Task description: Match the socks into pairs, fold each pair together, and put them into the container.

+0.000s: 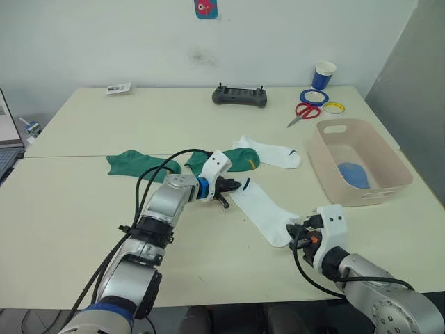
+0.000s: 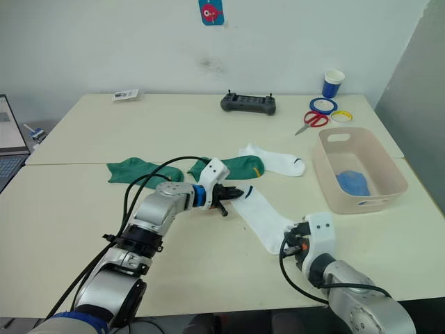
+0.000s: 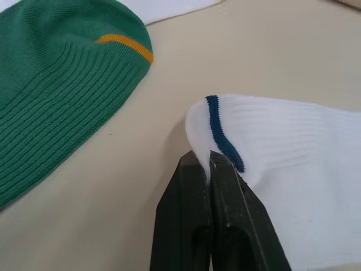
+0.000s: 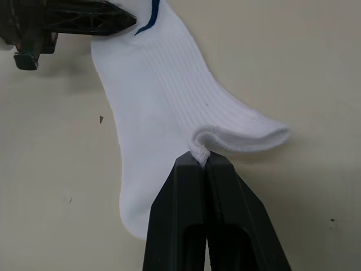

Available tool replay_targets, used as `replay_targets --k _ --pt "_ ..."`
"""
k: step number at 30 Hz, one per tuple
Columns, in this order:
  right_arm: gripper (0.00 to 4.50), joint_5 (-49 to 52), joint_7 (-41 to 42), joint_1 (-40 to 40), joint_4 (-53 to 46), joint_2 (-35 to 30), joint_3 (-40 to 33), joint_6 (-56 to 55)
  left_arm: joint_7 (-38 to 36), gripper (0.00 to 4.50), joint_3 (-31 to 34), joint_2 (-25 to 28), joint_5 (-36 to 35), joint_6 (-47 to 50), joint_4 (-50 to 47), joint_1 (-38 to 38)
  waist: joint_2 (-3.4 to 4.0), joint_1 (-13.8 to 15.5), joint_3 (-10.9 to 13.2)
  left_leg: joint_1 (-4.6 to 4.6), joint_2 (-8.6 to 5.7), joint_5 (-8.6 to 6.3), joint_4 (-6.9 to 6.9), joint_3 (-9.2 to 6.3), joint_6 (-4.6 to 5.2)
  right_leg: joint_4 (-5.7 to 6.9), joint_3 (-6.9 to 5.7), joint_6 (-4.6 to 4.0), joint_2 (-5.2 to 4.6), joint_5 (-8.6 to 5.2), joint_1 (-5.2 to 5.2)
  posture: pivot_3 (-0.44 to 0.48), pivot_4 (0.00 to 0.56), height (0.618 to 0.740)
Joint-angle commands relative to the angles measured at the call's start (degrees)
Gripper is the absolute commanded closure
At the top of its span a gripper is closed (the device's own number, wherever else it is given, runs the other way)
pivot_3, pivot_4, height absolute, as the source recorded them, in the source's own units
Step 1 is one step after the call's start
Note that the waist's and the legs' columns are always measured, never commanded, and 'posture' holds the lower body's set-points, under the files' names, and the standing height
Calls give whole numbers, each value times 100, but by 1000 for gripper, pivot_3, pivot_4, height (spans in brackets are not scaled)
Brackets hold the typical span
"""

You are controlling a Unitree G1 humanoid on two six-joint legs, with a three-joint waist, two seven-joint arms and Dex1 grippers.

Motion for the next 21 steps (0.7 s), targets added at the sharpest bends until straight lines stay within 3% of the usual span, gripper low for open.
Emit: replay_targets --k 1,7,14,21 --pt "4500 -1 100 -178 23 -132 -70 -333 21 4470 456 233 -427 481 -951 377 0 -13 0 1 0 0 0 1 0 0 1 0 0 0 0 0 150 740" --pt "4500 271 597 -768 362 -543 -17 -483 305 4470 1445 514 -1315 1392 -2437 1201 0 21 0 1 0 1 3 0 -1 0 -2 -1 -4 1 3 0 150 740" --pt "4500 370 1022 -1399 962 -848 475 -595 896 4470 2661 748 -2253 2442 -4364 2959 0 0 0 4 7 0 -4 3 -1 -10 1 0 -4 1 5 0 150 740" --pt "4500 455 1153 -1474 1127 -782 1142 -555 1464 4470 3180 600 -2614 2554 -5592 4614 0 91 0 3 3 0 -1 2 -2 -13 -1 -2 -10 2 7 0 150 740"
